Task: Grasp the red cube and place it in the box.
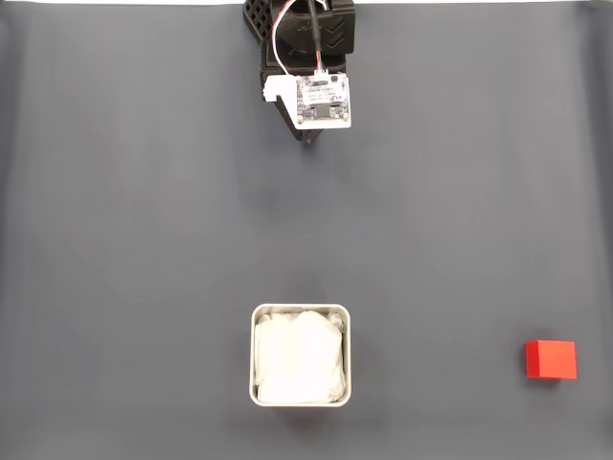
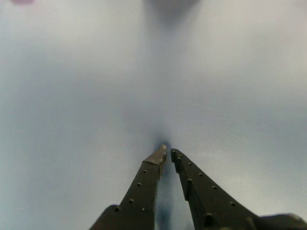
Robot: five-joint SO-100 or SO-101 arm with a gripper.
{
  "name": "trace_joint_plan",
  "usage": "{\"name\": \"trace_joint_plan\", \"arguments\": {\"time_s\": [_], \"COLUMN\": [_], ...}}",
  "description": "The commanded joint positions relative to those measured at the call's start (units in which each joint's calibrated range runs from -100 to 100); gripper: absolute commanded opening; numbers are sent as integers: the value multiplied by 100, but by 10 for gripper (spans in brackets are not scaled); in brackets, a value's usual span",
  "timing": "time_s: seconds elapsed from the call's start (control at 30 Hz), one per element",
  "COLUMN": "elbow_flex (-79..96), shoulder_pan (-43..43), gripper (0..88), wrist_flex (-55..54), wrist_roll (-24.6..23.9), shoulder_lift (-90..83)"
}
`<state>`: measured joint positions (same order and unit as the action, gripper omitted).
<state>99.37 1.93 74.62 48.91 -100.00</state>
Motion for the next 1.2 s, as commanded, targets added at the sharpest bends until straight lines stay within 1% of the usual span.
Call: {"name": "trace_joint_plan", "arguments": {"time_s": [0.0, 0.8, 0.93, 1.0, 1.13, 1.17], "elbow_flex": [54, 54, 54, 45, -183, -1862], "shoulder_pan": [-37, -22, -8, -8, -44, 120], "gripper": [1, 0, 0, 0, 0, 0], "wrist_flex": [128, 128, 128, -126, -1085, -2036], "wrist_roll": [-20, -20, 63, 78, -10, -44], "shoulder_lift": [0, 0, 0, 0, 26, 823]}}
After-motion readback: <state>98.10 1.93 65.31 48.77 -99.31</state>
